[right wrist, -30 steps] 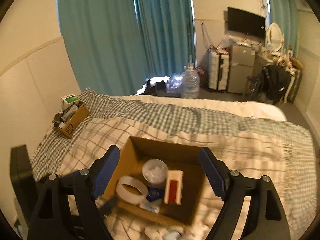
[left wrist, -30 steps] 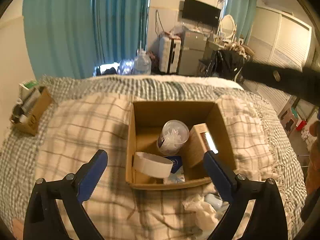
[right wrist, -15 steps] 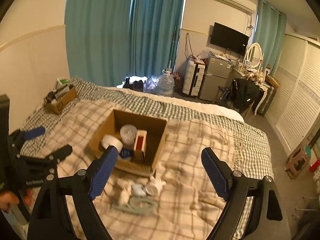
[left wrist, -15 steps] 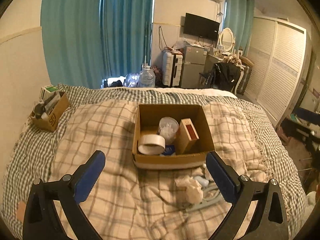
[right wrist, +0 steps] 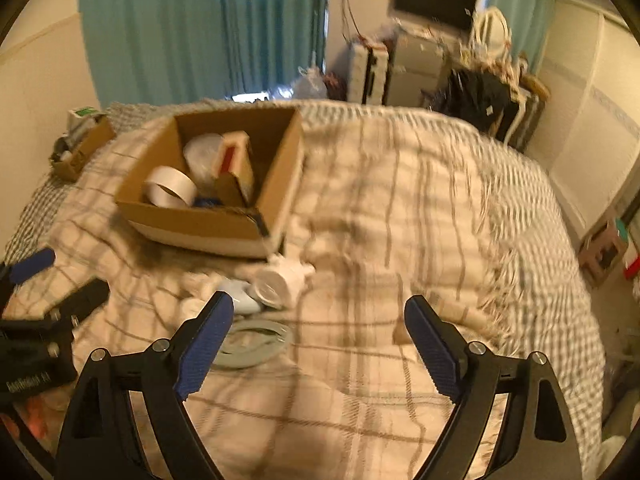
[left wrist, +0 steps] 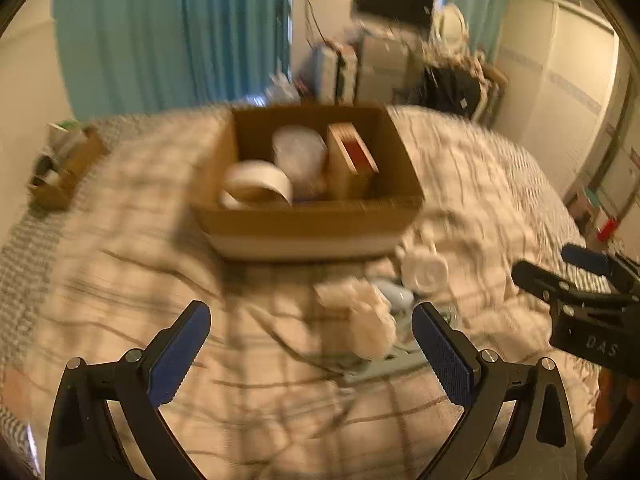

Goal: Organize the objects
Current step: 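Grasp the white lace cloth with the left tool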

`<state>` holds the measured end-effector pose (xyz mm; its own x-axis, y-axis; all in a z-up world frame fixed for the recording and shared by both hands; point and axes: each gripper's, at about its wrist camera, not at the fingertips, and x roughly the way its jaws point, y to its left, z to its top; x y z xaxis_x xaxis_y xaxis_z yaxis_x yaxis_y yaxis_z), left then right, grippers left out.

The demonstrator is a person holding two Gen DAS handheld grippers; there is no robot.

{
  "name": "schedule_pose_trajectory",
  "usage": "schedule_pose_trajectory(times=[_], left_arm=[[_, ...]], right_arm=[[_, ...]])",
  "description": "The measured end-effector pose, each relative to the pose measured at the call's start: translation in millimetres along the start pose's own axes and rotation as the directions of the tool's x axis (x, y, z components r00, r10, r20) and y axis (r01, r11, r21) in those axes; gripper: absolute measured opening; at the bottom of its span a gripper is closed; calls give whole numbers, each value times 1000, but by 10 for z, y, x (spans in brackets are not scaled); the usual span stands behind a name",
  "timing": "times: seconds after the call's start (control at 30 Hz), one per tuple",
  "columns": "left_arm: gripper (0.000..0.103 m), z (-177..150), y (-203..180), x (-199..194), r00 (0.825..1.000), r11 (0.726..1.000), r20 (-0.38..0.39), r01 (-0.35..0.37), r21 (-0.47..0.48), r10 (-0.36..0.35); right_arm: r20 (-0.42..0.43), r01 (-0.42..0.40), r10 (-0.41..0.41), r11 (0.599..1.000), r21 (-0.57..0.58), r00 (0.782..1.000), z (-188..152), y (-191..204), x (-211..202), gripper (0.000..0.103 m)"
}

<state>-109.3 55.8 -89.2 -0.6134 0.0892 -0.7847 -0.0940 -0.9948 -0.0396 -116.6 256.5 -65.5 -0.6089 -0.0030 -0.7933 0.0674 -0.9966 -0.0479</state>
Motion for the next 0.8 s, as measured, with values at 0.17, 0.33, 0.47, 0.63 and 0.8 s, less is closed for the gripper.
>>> schedule_pose_trajectory(times=[0.17,0.33,0.47,0.63,0.8], left_arm=[[103,-53,-185,497,993,998,-104,58,2,-57],[93,-66,-259,849,981,996,-175,91,12,-87],[49,-100,-182,1047,961,991,-241,131,-27,-134],[13,-90,-35,1016,954,982,-236,176,-63,-186],[12,35,124,759,976,989,-162,146,-19,-148]], right_arm=[[-71,14,-11,999,40,997,-132,-154,425,87],[-119,-46,55,996,75,991,-205,-197,662,87],[-110,-55,63,996,71,992,-187,-167,681,87],[-105,-82,85,996,35,991,-68,-17,696,87],[-142,-111,106,994,-26,984,106,274,867,87]])
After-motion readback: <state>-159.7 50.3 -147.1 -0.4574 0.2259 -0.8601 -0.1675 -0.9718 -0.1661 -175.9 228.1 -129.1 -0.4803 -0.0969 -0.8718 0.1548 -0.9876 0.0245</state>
